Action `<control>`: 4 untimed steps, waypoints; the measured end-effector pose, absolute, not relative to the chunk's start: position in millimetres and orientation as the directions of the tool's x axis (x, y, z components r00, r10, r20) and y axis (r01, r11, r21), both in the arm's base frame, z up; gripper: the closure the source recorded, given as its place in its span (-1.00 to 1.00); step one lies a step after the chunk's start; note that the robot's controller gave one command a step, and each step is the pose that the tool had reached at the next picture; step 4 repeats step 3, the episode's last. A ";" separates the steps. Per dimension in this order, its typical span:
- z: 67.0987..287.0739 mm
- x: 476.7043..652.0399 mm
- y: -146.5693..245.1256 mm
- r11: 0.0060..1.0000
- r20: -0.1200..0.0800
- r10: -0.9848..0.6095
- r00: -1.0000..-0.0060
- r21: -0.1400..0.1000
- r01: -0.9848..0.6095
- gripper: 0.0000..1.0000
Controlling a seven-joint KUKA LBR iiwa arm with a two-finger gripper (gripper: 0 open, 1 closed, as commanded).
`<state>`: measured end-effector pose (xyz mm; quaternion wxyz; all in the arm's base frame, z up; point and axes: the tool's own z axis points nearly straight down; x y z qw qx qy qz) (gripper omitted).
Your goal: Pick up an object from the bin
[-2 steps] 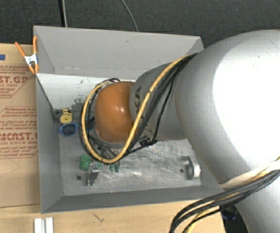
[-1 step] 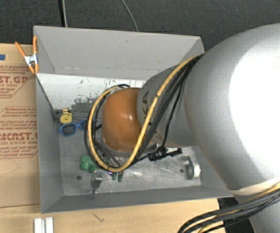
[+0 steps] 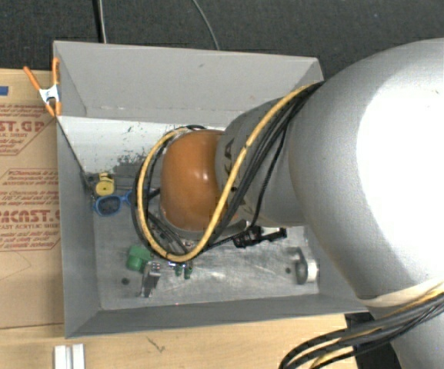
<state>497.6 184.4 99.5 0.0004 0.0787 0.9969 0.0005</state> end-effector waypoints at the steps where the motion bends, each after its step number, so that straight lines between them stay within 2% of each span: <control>1: 71.5 493.4 181.6 0.991 -0.010 0.135 -0.991 0.004 0.135 -1.00; 2: 73.0 494.9 182.0 0.991 -0.005 0.135 -0.991 0.002 0.135 -1.00; 3: 75.2 496.2 183.0 0.991 -0.008 0.135 -0.991 0.005 0.135 1.00; 4: 75.2 496.2 183.0 0.991 -0.008 0.135 -0.991 0.005 0.135 1.00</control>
Offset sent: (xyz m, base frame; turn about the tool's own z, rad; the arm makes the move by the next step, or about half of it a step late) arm -0.0067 -0.0038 -0.0295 -0.0218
